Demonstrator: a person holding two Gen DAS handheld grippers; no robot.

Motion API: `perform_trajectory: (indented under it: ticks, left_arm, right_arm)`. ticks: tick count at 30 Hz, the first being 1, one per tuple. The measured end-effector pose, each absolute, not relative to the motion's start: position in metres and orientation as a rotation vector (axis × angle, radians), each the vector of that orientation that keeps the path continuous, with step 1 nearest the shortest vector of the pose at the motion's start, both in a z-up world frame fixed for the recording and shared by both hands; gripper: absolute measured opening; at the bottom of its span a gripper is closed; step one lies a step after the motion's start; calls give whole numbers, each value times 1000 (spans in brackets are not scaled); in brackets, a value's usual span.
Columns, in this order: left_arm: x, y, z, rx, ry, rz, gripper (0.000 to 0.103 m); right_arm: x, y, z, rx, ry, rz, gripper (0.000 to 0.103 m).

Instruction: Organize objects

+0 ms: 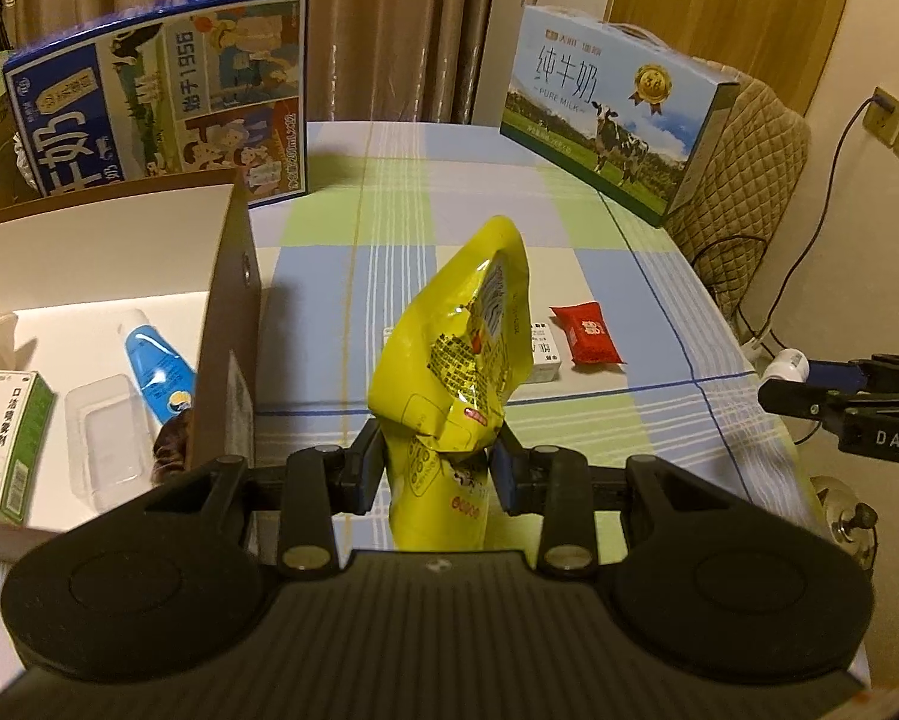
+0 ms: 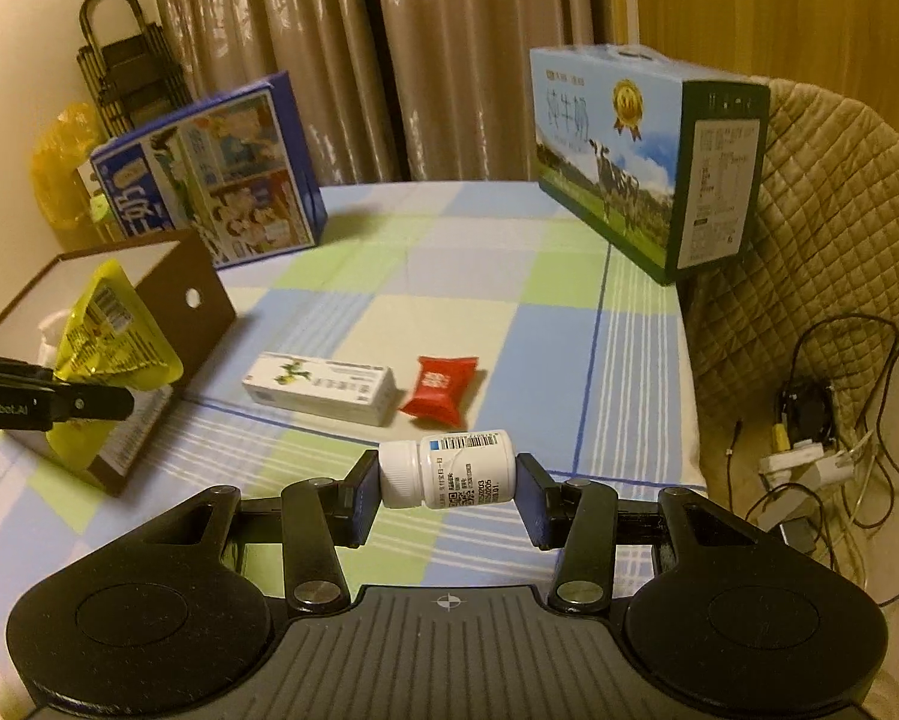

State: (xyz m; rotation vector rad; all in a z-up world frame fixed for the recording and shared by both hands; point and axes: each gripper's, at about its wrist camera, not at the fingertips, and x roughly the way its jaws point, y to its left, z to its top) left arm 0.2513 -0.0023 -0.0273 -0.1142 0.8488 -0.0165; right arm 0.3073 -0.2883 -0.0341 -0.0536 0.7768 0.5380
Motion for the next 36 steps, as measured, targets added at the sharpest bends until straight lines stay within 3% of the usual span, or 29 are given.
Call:
perform_trajectory:
  ticks: [36]
  left_arm:
    - [135,171,19,-247,746,159,32]
  right_arm:
    - [216,-85,11,-39,730,839,44]
